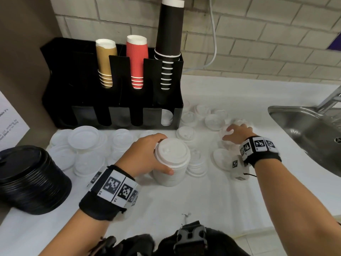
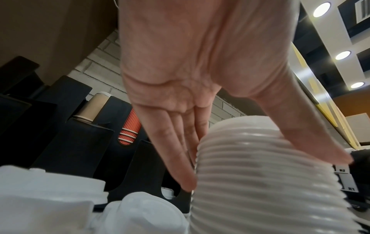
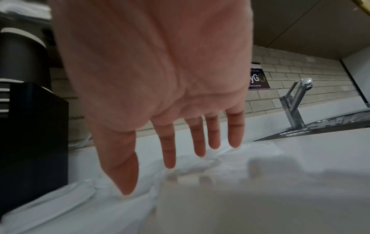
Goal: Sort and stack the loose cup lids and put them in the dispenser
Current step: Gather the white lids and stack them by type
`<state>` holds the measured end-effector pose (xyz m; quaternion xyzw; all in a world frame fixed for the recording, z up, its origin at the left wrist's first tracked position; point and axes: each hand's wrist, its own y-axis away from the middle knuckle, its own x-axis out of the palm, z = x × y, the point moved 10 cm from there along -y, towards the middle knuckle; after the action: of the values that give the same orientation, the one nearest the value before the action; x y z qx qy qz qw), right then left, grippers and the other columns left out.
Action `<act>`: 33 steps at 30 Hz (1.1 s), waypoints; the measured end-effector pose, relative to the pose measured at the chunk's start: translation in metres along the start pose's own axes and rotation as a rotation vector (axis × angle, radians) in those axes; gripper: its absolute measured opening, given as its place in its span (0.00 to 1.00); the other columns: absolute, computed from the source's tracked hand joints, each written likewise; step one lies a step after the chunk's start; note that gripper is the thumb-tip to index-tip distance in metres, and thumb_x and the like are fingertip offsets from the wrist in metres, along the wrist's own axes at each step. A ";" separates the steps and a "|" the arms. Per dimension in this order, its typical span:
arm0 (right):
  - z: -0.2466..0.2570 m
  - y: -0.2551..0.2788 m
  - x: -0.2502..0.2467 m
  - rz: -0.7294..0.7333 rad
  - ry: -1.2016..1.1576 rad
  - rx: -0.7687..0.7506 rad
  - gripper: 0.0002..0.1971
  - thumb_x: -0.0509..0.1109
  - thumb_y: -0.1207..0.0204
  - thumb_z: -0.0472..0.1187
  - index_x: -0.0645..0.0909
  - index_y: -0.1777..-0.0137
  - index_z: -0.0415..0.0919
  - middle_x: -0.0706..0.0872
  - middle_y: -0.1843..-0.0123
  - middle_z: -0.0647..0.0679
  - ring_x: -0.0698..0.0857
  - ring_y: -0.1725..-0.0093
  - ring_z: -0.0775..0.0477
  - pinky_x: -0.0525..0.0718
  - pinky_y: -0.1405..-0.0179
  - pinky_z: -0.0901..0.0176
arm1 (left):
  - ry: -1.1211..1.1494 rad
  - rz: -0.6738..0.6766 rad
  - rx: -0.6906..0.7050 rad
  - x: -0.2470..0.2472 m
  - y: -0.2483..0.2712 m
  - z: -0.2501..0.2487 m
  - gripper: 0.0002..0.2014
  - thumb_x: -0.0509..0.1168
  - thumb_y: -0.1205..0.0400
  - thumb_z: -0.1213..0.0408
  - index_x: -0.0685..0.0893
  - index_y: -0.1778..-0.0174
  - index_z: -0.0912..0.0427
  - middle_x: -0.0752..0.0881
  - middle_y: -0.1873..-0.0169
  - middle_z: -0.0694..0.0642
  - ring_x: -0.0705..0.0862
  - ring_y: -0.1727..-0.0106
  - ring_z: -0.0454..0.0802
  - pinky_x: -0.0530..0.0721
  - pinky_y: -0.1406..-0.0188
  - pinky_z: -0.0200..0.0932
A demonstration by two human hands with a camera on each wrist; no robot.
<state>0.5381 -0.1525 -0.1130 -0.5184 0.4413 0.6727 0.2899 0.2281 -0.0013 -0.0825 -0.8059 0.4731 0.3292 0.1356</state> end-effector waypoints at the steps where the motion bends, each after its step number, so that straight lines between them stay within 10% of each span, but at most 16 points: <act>1: 0.001 -0.002 0.001 0.001 -0.005 -0.004 0.26 0.71 0.25 0.53 0.72 0.27 0.50 0.65 0.24 0.37 0.62 0.24 0.33 0.67 0.29 0.41 | -0.003 0.002 -0.004 0.000 0.000 0.000 0.40 0.87 0.46 0.54 0.79 0.38 0.42 0.83 0.43 0.38 0.81 0.41 0.46 0.81 0.38 0.50; 8: 0.015 -0.006 0.004 0.053 -0.057 -0.127 0.23 0.77 0.29 0.46 0.75 0.39 0.39 0.81 0.37 0.40 0.79 0.42 0.41 0.73 0.49 0.58 | 0.000 0.010 -0.004 0.000 0.000 -0.001 0.41 0.87 0.45 0.54 0.79 0.36 0.42 0.82 0.41 0.40 0.80 0.39 0.47 0.81 0.36 0.50; 20: 0.093 0.094 -0.049 -0.246 -0.534 -0.676 0.39 0.84 0.39 0.40 0.72 0.28 0.43 0.73 0.37 0.50 0.74 0.38 0.54 0.72 0.38 0.61 | -0.031 -0.007 0.024 -0.001 0.002 -0.004 0.41 0.87 0.45 0.54 0.78 0.36 0.41 0.78 0.40 0.38 0.79 0.39 0.46 0.79 0.36 0.49; 33: 0.137 0.170 -0.012 -0.052 -0.749 -0.905 0.26 0.81 0.32 0.40 0.80 0.36 0.59 0.81 0.38 0.52 0.79 0.40 0.59 0.77 0.46 0.71 | -0.002 -0.056 0.012 0.000 0.007 0.000 0.60 0.87 0.45 0.51 0.59 0.18 0.45 0.74 0.41 0.36 0.79 0.39 0.45 0.81 0.37 0.49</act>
<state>0.3373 -0.1040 -0.0420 -0.3281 -0.0352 0.9242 0.1922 0.2220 -0.0051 -0.0816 -0.8177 0.4522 0.3230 0.1502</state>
